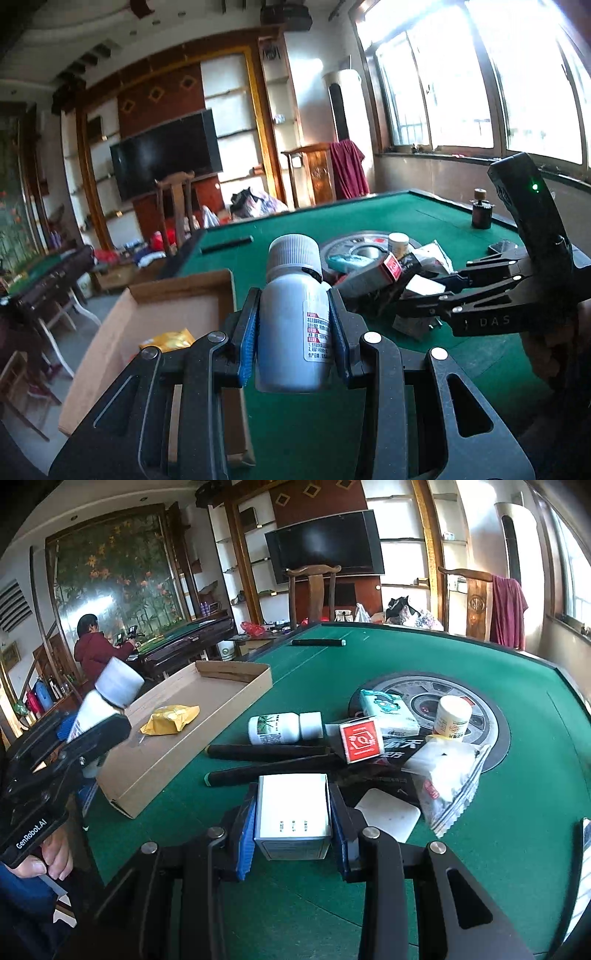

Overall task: Organize objects
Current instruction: 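Carry the bottle in the left tool and the box in the right tool to the tray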

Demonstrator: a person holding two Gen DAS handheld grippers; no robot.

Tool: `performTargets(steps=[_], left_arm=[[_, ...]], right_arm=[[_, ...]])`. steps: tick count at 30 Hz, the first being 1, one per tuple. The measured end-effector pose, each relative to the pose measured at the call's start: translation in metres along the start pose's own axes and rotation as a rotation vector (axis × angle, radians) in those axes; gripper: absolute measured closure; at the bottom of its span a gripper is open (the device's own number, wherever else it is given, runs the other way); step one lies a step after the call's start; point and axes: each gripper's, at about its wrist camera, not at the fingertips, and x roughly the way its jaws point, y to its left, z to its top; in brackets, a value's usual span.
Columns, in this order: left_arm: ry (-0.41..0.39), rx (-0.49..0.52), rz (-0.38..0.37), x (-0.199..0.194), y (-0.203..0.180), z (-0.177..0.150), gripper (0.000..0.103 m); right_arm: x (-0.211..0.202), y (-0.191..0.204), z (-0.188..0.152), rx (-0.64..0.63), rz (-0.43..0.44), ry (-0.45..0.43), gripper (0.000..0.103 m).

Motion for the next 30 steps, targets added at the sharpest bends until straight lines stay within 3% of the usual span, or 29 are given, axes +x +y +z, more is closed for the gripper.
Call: performTargets(steps=[18,25,30], left_arm=[[-0.05,-0.003,0.101,-0.02,0.028,-0.012,0.069],[0.025,-0.081,0.104,-0.021,0.06,-0.021,0.069],[0.087,-0.209,0.12,-0.026,0.107,-0.032,0.069]], right_arm=[[0.017,0.048,0.007,-0.053,0.047,0.01,0.069],[0.025,0.083,0.02,-0.097,0.092,0.007,0.069],[0.032,0.112,0.031,-0.125,0.143,0.006,0.069]])
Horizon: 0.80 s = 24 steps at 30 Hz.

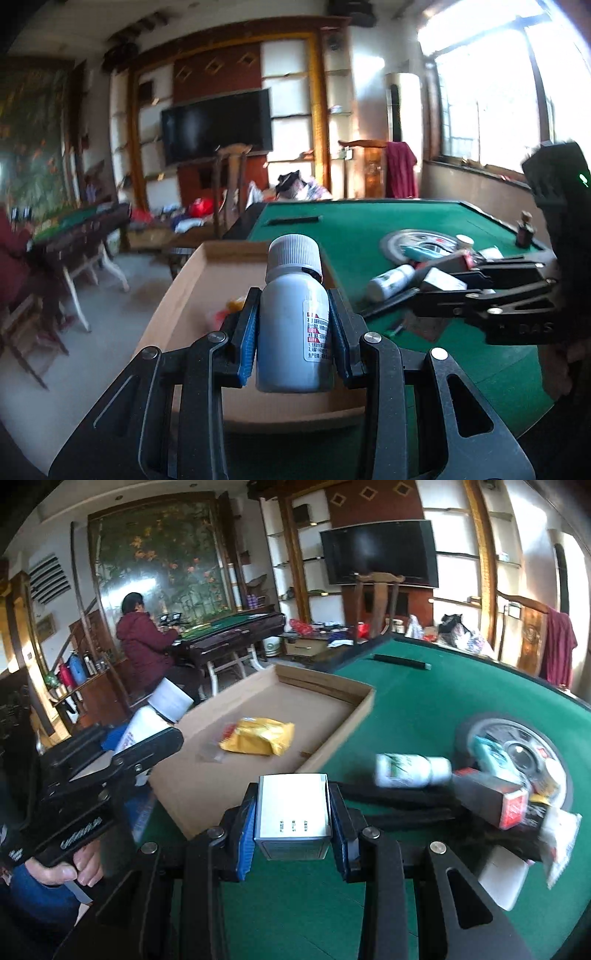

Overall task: Organize objects
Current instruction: 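Carry the bottle in the left tool and the box in the right tool to the tray, then open the left tool to release the bottle while the right tool releases the box in the tray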

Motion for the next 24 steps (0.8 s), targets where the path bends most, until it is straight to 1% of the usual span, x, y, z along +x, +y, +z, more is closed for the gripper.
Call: performTargets(steps=[4,6,8,10,17,24], left_arm=[[0.079,-0.085,0.026,0.011,0.033,-0.005,0.069],[0.124,-0.147,0.041,0.019,0.049,-0.009,0.069],[0.163,-0.209,0.023,0.027,0.06,-0.013,0.069],[0.203,-0.254,0.03,0.036,0.068,-0.018,0.069],[0.252,-0.285,0.063,0.056,0.08,-0.019,0.069],[0.305,-0.305,0.064,0.07,0.089,-0.022,0.069]], right_arm=[[0.017,0.018,0.009,-0.015,0.043,0.023,0.069],[0.027,0.025,0.012,-0.017,0.057,0.04,0.069],[0.04,0.03,0.016,-0.005,0.072,0.061,0.069],[0.052,0.032,0.018,0.018,0.091,0.087,0.069],[0.085,0.036,0.017,0.041,0.113,0.159,0.069],[0.105,0.05,0.015,0.022,0.133,0.204,0.069]])
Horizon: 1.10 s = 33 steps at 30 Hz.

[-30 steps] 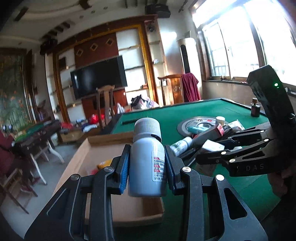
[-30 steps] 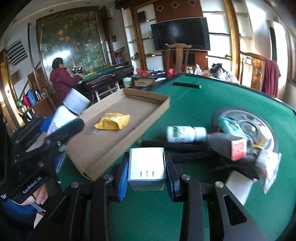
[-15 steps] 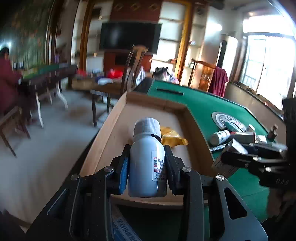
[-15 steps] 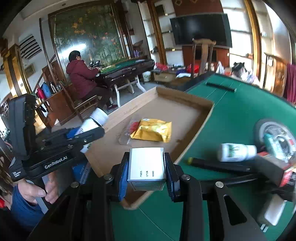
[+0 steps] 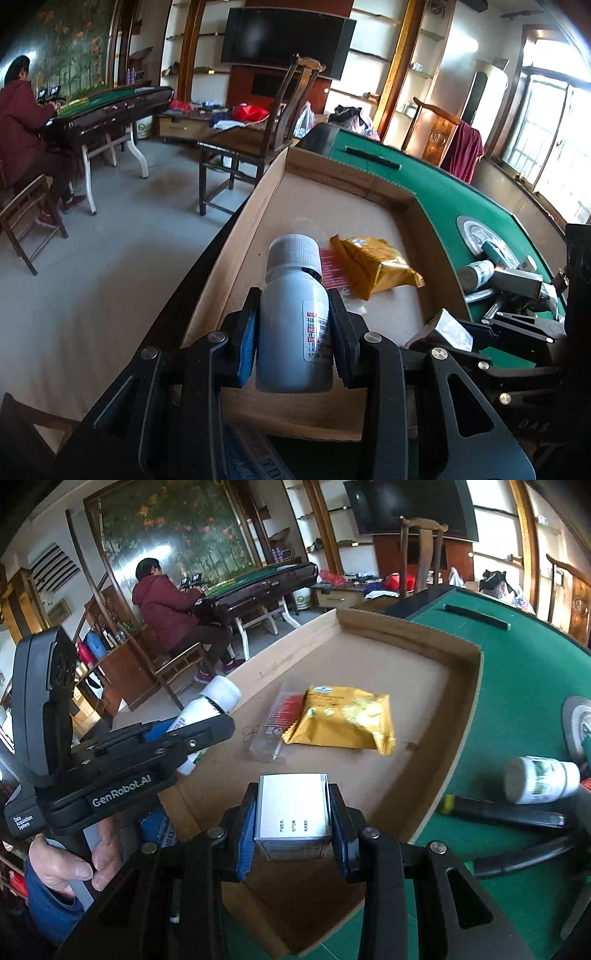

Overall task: Organize objects
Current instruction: 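Open the left tool to release the bottle while the right tool releases the box in the tray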

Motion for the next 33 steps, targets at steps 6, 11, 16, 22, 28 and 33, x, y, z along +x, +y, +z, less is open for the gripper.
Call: performTargets(steps=[6,11,16,22,28,33], left_arm=[[0.016,0.01,0.006,0.004,0.003,-0.001,0.069],[0.009,0.007,0.01,0.002,0.007,-0.001,0.069],[-0.007,-0.009,0.006,-0.005,0.013,-0.001,0.067],[-0.031,-0.016,-0.008,-0.015,0.015,0.0,0.067],[-0.056,-0.019,-0.013,-0.025,0.019,-0.001,0.067],[-0.081,-0.027,-0.009,-0.036,0.022,0.0,0.067]], right_arm=[[0.008,0.013,0.004,-0.028,0.008,-0.005,0.069],[0.012,0.017,0.005,-0.018,0.053,-0.006,0.068],[0.012,0.013,0.003,0.012,0.085,0.001,0.067],[-0.011,0.012,0.009,0.009,0.095,-0.061,0.062],[-0.02,-0.004,0.008,0.07,-0.004,-0.077,0.062],[-0.014,0.015,0.002,-0.028,-0.103,-0.001,0.062]])
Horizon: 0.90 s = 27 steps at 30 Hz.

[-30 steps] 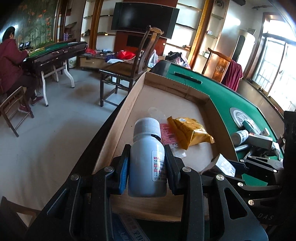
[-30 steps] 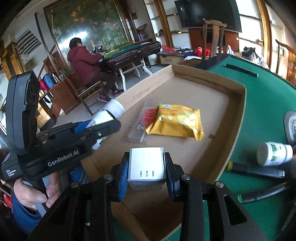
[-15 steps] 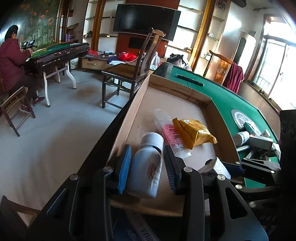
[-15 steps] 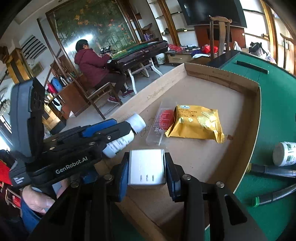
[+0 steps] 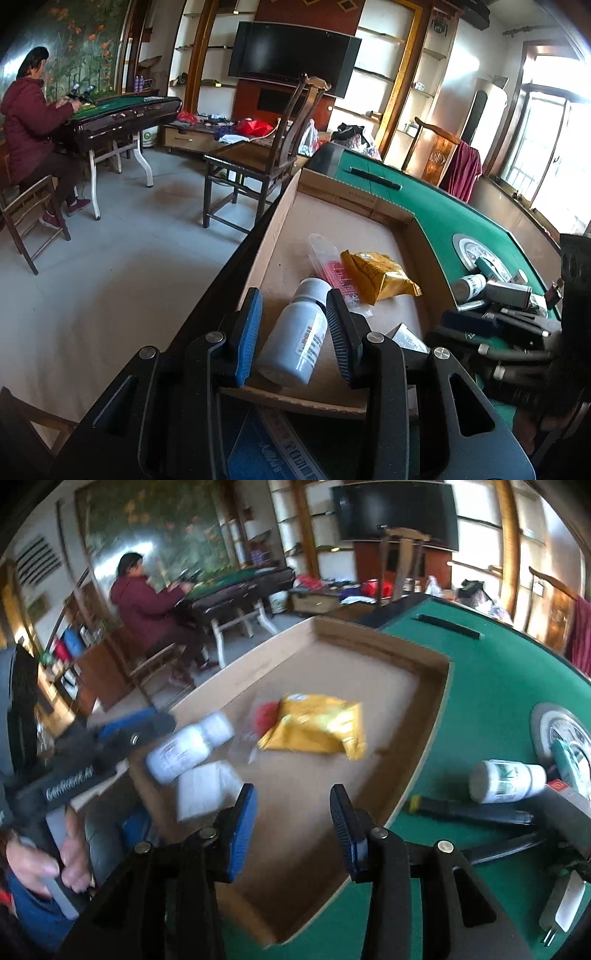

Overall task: Organize objects
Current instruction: 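Open the left tool to release the bottle while the right tool releases the box in the tray, then grasp a black green-capped marker with the left tool while the right tool grasps a white charger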

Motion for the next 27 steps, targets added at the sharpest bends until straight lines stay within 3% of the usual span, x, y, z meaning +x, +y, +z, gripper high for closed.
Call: performTargets(steps=[2,5,16,20,27], left_arm=[[-0.011,0.001,0.004,-0.005,0.001,0.002,0.067],[-0.029,0.001,0.005,-0.014,0.001,0.004,0.067],[-0.029,0.063,-0.043,-0.025,-0.025,0.004,0.067],[-0.007,0.127,-0.087,-0.022,-0.057,0.001,0.056],[0.057,0.262,-0.171,-0.007,-0.125,-0.005,0.056]], right_arm=[[0.0,0.014,0.0,-0.033,0.063,-0.018,0.062],[-0.016,0.01,0.001,0.043,0.135,-0.14,0.062],[-0.038,-0.025,-0.011,0.09,0.103,-0.124,0.062],[-0.057,-0.041,-0.028,0.096,0.067,-0.141,0.062],[-0.103,-0.106,-0.062,0.221,-0.021,-0.184,0.061]])
